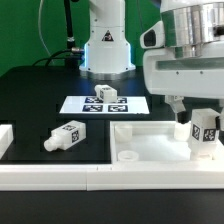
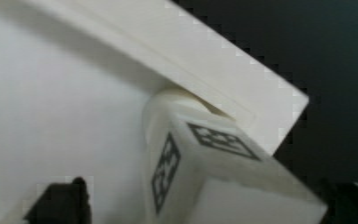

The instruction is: Assemble one leg

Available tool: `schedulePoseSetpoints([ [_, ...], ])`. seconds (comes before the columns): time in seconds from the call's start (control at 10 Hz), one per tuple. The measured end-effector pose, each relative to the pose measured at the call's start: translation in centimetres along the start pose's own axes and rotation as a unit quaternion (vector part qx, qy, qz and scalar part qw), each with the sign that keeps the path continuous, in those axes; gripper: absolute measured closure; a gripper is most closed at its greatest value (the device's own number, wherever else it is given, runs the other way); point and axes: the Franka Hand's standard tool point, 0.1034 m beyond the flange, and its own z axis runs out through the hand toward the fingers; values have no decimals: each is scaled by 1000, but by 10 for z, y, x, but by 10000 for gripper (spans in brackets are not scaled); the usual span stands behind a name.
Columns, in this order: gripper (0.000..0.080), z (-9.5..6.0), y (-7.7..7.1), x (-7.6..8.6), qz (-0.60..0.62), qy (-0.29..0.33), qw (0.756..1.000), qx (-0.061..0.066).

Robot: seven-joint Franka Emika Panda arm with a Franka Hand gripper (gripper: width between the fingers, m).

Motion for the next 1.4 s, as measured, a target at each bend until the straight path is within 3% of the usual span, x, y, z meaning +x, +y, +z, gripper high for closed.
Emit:
schedulePoseSetpoints([
  [0.1, 155, -1, -1, 4, -121, 0, 993, -3],
  [0.5, 151, -1, -2, 5, -291, -2, 957, -11],
  [0.6, 151, -1, -3, 3, -355, 3, 934, -24],
  [0.8, 151, -1, -2, 5, -346, 3, 938, -23],
  [1.0, 374, -1, -2, 4, -312, 3, 950, -22],
  [1.1, 374, -1, -2, 4, -273, 4, 962, -21],
  [1.2, 515, -1, -2, 4, -232, 5, 973, -22],
  [1.4, 514, -1, -1, 5, -114, 9, 993, -24],
])
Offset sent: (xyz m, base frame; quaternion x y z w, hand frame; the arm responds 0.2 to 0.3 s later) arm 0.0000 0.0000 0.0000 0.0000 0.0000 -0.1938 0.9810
